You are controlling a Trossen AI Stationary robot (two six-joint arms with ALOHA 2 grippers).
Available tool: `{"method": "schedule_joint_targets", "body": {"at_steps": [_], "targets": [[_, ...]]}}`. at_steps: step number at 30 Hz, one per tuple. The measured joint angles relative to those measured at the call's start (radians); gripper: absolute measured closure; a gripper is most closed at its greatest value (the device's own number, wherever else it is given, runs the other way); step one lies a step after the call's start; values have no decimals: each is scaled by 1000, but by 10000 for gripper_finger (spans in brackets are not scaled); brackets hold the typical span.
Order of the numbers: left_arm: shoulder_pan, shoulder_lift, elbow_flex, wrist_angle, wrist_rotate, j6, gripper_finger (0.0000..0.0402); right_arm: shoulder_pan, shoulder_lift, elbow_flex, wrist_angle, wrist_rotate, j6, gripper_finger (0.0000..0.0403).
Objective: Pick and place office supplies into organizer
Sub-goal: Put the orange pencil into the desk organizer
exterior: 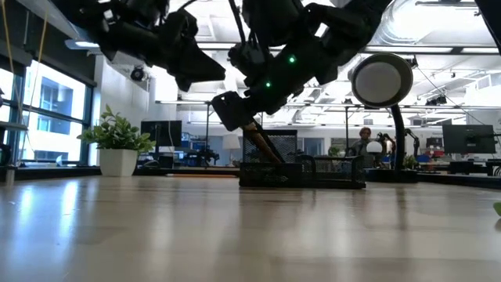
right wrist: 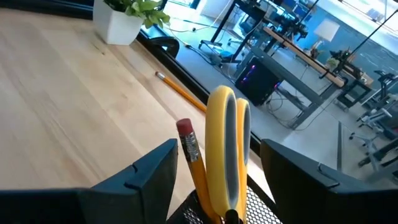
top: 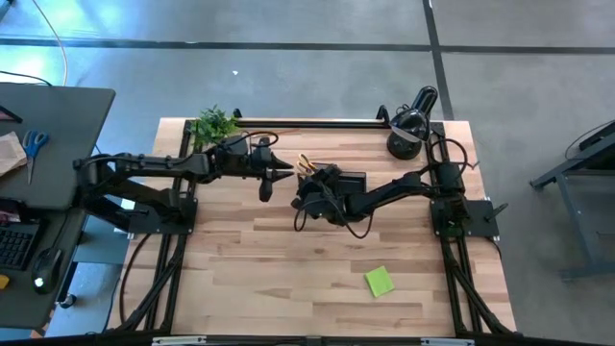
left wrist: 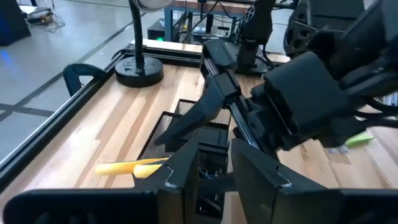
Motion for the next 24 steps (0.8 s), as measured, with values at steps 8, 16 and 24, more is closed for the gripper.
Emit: {"method": "schedule_joint_targets", "body": {"at_steps": [8, 16, 24], "targets": [[0, -96, -1, -117, -36, 20, 319, 48, -27, 0, 2, 57, -29, 178], [0, -121, -1, -152, -29, 20, 319, 116, -165, -1, -116, -130, 104, 178], [0, -121, -1, -163, -26, 40, 319, 81, -288, -1, -451, -417, 282, 178]]}}
